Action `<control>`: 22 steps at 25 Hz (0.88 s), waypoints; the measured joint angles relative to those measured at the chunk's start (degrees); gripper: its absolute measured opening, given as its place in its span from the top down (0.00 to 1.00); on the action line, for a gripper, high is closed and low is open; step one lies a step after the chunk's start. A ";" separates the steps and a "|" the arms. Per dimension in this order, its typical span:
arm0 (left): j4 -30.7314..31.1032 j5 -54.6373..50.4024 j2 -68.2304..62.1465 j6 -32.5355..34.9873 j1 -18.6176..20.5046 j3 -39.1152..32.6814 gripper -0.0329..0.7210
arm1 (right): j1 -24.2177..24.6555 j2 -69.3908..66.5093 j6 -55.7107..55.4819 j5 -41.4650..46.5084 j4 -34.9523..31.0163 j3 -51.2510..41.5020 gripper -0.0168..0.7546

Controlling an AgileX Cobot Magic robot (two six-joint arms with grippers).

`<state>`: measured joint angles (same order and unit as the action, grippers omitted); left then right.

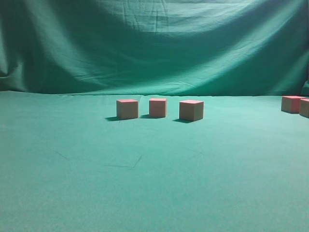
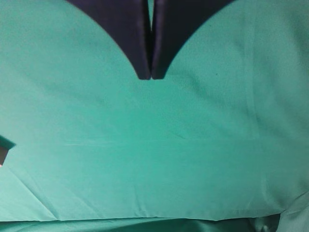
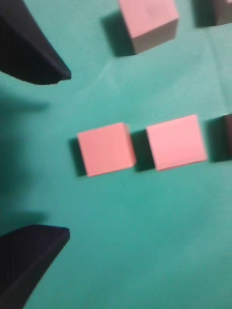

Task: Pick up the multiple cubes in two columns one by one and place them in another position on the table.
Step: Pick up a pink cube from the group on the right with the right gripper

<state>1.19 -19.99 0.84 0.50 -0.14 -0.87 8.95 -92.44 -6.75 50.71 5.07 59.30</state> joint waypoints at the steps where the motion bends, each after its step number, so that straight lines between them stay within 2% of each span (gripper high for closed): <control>1: 0.00 0.00 0.00 0.00 0.00 0.00 0.96 | 0.00 -0.26 0.00 -1.18 0.12 0.00 0.28; 3: 0.00 0.00 0.00 0.00 0.00 0.00 0.96 | 0.00 -0.93 0.10 -3.22 0.49 0.00 0.28; 5: 0.00 0.00 0.00 0.00 0.00 0.00 0.96 | 0.00 -1.76 0.10 -5.30 0.91 0.00 0.38; 10: 0.00 0.00 0.00 0.00 0.00 0.00 0.96 | 0.00 -4.46 0.10 -6.47 1.22 0.00 0.36; 11: 0.00 0.00 0.00 0.00 0.00 0.00 0.96 | 0.00 -5.48 0.10 -6.36 1.22 0.00 0.41; 22: 0.00 0.00 0.00 0.00 0.00 0.00 0.96 | 0.00 -10.87 0.10 -8.62 1.55 0.00 0.40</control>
<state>1.19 -19.99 0.84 0.50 -0.14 -0.87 8.95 -103.31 -6.65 42.08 6.62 59.30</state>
